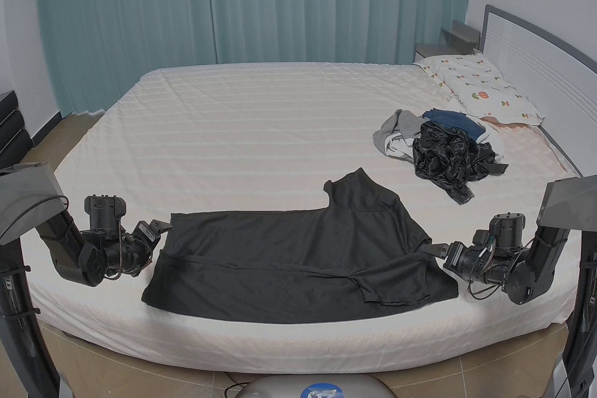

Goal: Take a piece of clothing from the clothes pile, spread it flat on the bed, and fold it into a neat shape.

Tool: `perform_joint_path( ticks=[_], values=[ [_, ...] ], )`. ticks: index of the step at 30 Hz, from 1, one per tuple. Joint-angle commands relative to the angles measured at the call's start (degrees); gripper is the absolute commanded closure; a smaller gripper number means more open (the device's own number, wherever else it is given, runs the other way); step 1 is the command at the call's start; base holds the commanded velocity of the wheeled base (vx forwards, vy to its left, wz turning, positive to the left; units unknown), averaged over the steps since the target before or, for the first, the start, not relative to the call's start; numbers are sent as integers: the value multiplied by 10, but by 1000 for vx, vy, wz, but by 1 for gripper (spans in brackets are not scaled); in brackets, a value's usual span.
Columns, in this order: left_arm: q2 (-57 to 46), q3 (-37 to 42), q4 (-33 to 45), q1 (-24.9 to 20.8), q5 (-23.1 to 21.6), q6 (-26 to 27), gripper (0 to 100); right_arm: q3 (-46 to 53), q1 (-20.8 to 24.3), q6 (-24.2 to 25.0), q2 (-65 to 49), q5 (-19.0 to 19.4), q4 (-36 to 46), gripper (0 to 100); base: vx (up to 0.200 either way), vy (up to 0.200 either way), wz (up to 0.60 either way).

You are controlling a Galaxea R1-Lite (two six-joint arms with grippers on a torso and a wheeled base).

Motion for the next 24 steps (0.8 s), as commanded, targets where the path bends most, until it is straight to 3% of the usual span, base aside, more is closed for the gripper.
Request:
perform_joint_path(
  ticks=[1, 2, 5, 12, 24],
  values=[
    [-13, 10, 4, 0, -2, 42, 0, 10, 1, -1, 1, -1, -16, 0, 0, 0, 0],
    [-13, 10, 4, 0, -2, 42, 0, 10, 1, -1, 1, -1, -16, 0, 0, 0, 0],
    [-7, -2, 30, -6, -10, 116, 0, 14, 1, -1, 2, -1, -17, 0, 0, 0, 0],
    [5, -19, 32, -13, -49, 189, 0, 16, 1, -1, 5, -1, -18, 0, 0, 0, 0],
    [52, -73, 53, -20, -40, 225, 0, 17, 1, -1, 1, -8, -19, 0, 0, 0, 0]
  ],
)
